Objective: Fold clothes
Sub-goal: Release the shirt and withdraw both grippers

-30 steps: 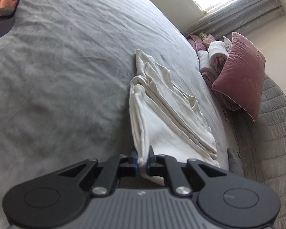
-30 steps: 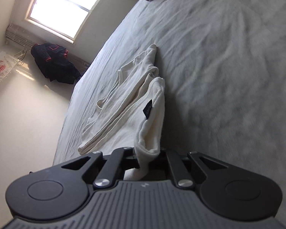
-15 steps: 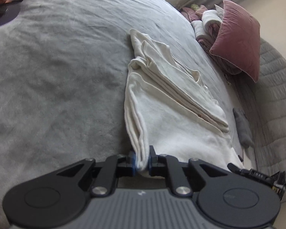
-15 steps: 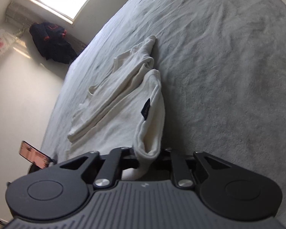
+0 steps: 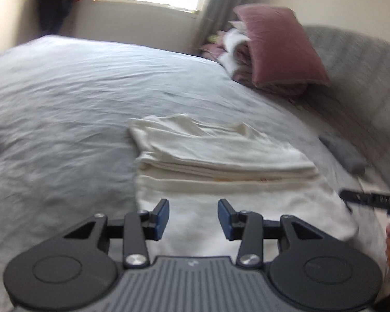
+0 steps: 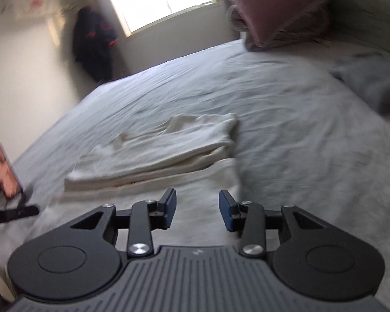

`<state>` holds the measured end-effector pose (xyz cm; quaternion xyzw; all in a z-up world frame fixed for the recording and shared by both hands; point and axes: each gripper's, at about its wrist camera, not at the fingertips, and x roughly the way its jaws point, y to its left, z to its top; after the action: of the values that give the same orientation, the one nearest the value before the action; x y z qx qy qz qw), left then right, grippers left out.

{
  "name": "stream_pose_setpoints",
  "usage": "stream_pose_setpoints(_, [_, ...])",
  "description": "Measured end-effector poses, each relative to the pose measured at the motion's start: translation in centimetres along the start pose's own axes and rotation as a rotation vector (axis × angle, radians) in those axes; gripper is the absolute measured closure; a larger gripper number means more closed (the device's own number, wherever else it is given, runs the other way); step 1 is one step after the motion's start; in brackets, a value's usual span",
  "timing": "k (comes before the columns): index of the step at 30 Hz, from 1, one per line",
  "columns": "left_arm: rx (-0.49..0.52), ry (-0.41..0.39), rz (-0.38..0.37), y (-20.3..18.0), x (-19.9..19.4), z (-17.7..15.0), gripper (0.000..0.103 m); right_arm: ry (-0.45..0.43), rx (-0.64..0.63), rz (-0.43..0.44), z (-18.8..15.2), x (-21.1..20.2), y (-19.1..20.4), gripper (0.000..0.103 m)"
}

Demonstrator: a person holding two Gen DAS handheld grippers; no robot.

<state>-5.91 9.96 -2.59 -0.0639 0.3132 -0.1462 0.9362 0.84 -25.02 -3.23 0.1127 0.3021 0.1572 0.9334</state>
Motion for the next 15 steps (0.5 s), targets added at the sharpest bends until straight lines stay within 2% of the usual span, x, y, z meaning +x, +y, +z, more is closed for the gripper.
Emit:
stream_pose_setpoints(5, [0.184,-0.025,-0.061,-3.6,0.6,-0.5,0.061,0.028,-0.154,0.081,-1.0,1.4,3.7,0.062])
stream_pose_setpoints(9, [0.216,0.003,-0.085,-4.9,2.0,-0.9,0.061,0.042,-0.222,0.119,-2.0,2.1,5.7,0.062])
stream_pose_setpoints(12, [0.244,0.034,-0.068,-5.4,3.7,-1.3,0.061,0.051,-0.266,0.124,-2.8,2.9,6.6,0.062])
stream_pose_setpoints(15, [0.288,0.059,-0.009,-5.6,5.0,-2.0,0.061,0.080,-0.331,0.099,-3.9,3.9,6.9,0.062])
